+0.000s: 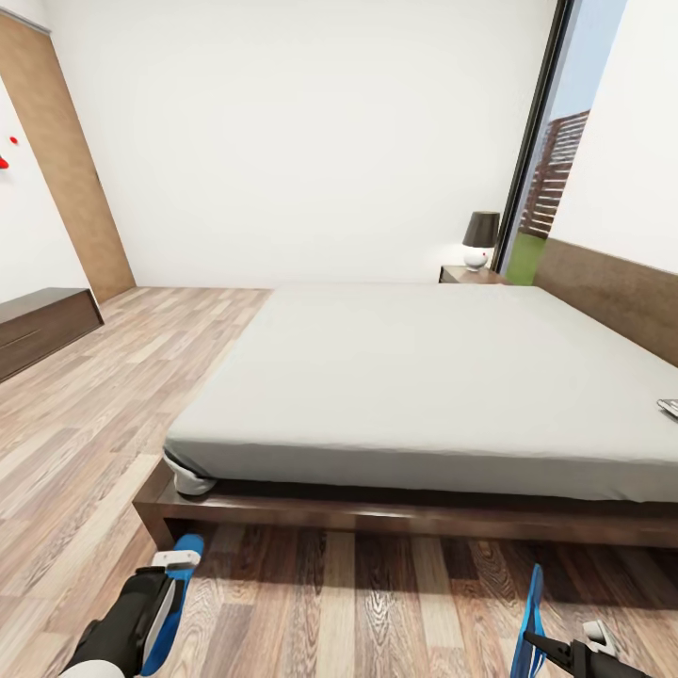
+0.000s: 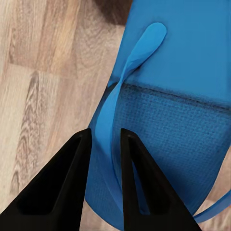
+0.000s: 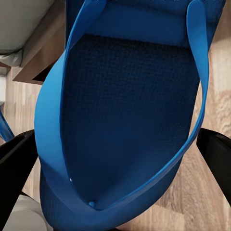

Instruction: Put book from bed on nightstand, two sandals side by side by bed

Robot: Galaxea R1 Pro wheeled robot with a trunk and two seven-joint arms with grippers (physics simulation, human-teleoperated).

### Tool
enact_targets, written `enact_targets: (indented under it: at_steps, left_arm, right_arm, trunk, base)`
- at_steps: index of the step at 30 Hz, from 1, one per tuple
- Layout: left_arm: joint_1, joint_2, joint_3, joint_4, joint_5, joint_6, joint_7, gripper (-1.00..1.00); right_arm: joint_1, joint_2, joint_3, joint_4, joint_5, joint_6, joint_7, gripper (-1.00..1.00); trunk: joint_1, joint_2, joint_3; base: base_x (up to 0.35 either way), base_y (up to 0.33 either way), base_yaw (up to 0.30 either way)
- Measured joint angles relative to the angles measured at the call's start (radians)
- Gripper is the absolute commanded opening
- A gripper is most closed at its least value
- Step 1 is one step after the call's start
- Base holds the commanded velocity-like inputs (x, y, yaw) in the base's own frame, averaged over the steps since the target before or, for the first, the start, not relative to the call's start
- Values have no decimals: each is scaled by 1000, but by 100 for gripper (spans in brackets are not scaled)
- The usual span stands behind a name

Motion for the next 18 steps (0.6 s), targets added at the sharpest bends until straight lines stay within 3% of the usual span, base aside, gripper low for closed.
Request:
enact_targets:
  at_steps: [18]
  left_arm:
    - [0,-3,-5,2,-1,0,0,-100]
  right_arm:
    - [0,1,1,0,2,-2,0,-100]
  trunk:
    - [65,-119,-53]
  base:
    - [0,0,0]
